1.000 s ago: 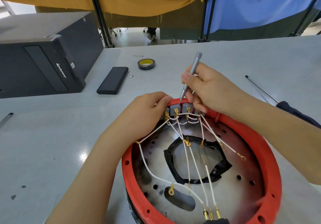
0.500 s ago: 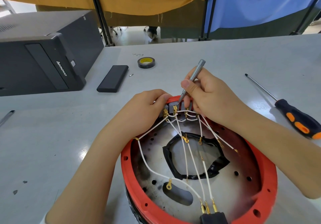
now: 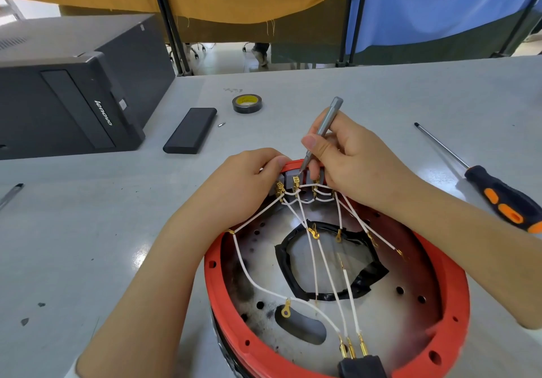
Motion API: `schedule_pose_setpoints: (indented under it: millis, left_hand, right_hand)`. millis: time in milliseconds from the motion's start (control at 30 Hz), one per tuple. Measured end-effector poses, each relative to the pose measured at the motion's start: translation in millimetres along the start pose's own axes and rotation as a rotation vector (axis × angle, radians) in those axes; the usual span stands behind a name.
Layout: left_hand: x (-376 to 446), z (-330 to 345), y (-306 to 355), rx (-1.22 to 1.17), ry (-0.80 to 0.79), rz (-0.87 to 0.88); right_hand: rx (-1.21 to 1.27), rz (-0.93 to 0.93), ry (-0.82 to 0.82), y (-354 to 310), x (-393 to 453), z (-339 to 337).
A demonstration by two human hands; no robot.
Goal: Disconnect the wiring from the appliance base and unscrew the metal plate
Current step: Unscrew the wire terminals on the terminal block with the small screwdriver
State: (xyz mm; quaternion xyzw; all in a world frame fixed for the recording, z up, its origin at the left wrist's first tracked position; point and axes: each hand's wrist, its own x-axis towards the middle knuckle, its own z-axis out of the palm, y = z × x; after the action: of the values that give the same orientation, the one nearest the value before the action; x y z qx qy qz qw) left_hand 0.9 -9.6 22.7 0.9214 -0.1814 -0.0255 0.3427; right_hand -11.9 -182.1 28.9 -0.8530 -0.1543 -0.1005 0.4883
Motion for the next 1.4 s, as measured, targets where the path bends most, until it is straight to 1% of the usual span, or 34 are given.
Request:
schedule_pose_setpoints:
  millis: [100,300,400,467,567,600,833,933,1067,1200,1300,1400]
  left_hand:
    - [1,0,0,0.009,-0.004,0.002]
    - [0,0,1,0.004,0.000,0.001]
    - [0,0,1,0.002,-0.002,0.001]
    - [1,1,0,0.002,-0.001,0.006]
    - [1,1,0,-0.009,0.002,0.007]
    - [1,0,0,-0.013,0.003,0.007]
    - [1,1,-2,-0.007,0.010,0.010]
    - [1,1,-2,-0.023,0.016,0.009]
    - [1,1,-2,-0.017,0.009,0.003]
    - [1,1,-1,-0.014,0.007,-0.006]
    - [1,1,0,-0.010,0.006,-0.010]
    - [2,1,0,-0.008,0.008,-0.008]
  right_hand:
    - [0.023,0.072,-0.045,-2,9,-2]
    - [0.003,0.230,-0.189,-7,27,-5]
    - [0.011,0.257,-0.213,-7,29,-5]
    - [0.017,0.212,-0.166,-4,24,-3]
    - [0.023,0.068,-0.013,1,12,1]
    - [0.029,0.033,0.009,1,9,2]
    - [-0.113,-0.130,0.008,-2,2,3]
    - [-0.191,-0.157,0.006,-3,2,4]
    - [-0.104,-0.044,-0.010,-3,10,3]
    - [0.024,0.117,-0.125,-7,20,-1]
    - [0.027,0.182,-0.222,-10,27,-5]
    - [0.004,0.203,-0.227,-9,31,-4]
